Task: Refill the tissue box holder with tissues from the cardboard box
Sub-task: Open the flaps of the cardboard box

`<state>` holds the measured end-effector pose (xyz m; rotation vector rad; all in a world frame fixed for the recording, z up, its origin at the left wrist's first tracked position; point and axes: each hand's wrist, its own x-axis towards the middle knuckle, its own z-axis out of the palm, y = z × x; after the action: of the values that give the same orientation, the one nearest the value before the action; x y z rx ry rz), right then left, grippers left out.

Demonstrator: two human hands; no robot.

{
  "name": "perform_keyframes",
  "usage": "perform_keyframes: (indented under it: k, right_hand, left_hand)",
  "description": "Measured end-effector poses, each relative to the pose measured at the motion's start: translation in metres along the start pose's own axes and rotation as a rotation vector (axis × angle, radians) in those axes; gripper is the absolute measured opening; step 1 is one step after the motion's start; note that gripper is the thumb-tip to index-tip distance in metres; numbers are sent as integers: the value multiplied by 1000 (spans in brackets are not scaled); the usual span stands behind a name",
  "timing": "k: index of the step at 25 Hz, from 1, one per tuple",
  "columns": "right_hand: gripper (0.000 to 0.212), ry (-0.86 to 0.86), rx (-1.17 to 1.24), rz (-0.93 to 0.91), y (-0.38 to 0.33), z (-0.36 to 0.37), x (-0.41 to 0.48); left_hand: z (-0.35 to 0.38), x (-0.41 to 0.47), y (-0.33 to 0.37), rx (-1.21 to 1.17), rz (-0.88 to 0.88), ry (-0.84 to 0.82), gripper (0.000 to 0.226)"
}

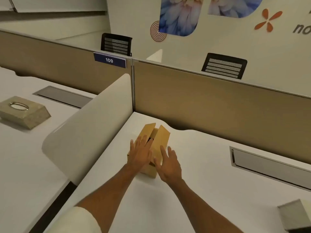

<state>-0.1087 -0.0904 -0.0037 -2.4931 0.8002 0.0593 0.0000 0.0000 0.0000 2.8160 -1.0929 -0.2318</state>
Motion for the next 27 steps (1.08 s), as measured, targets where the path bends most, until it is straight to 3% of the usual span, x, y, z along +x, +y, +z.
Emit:
perform_keyframes:
  k: [6, 10, 16, 20, 22, 24, 27]
  right_hand:
    - [55, -37, 55, -55, -20, 12, 36]
    - [53, -60, 125, 6, -28, 23, 48]
    - [32, 195, 432, -48, -16, 12, 49]
    - [25, 229, 738, 6, 21, -2, 48]
    - [21, 261, 772, 95, 40, -4, 47]
    - [20, 272, 693, 150, 59, -2, 48]
    - [29, 206, 460, 176, 75, 3, 50]
  left_hand:
    - [13, 27, -27, -211, -27, -70, 57]
    - [20, 30, -39, -366, -17, -133, 58]
    - [1, 28, -73, -657, 50, 35, 46]
    - [-4, 33, -102, -534, -58, 105, 50]
    - [-2, 34, -107, -473, -115, 142, 50]
    - [3, 37, -112, -356, -147, 147, 49]
    - [9, 42, -113, -61, -169, -10, 56]
